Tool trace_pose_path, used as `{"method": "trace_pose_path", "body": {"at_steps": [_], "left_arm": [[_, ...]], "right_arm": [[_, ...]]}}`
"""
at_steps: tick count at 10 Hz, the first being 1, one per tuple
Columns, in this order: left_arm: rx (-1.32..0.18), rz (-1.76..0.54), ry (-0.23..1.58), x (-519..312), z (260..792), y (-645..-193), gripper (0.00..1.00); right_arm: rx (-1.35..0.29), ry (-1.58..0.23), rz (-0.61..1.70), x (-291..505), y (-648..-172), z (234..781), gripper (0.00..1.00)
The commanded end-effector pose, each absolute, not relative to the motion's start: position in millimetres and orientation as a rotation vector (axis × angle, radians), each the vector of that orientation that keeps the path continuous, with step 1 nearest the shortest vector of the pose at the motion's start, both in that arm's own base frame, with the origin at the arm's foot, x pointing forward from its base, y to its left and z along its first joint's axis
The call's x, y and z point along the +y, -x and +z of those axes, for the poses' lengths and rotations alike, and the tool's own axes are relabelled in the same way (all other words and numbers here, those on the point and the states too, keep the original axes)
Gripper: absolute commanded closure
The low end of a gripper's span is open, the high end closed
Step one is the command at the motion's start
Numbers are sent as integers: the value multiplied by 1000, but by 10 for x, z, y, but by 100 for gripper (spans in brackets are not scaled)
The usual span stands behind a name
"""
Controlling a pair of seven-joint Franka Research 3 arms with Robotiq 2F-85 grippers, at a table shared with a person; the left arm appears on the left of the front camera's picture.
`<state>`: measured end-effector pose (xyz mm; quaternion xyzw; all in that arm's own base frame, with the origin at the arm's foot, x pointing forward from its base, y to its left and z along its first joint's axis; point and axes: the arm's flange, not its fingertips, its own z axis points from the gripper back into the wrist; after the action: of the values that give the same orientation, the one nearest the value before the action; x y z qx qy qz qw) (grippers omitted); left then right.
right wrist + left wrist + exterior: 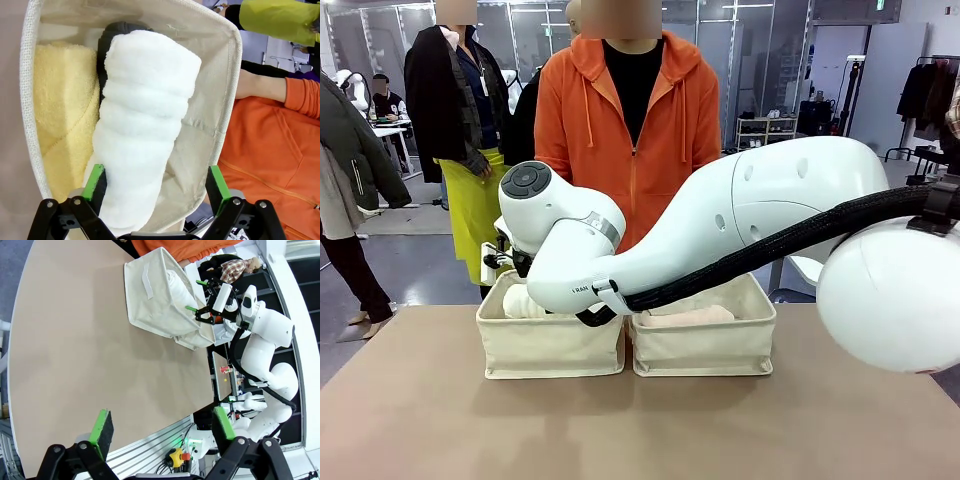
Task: Divide the towels into two baskets.
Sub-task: Pick up one hotel-folded towel from the bottom of the table and place it in the Fabric basket indicated by the person.
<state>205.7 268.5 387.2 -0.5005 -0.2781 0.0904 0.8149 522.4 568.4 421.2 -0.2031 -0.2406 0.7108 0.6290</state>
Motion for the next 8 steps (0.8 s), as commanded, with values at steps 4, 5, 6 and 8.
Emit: {"method": "trace_pose_path", "body": {"at_steps": [4,5,6,8], "left_arm": [[-597,183,1074,2691,3887,-2019,0],[-597,183,1074,2691,3887,-2019,0],[-597,183,1074,2691,3887,-2019,0],[-597,183,1074,2691,3887,-2019,0]], "right_arm": [[-599,268,1546,5357,-4806,4892,0],[-592,187,1496,5189,-4640,5021,0],[-529,109,1461,5008,-4481,5077,0],[-460,-58,1327,4499,-4176,5202,0]]}}
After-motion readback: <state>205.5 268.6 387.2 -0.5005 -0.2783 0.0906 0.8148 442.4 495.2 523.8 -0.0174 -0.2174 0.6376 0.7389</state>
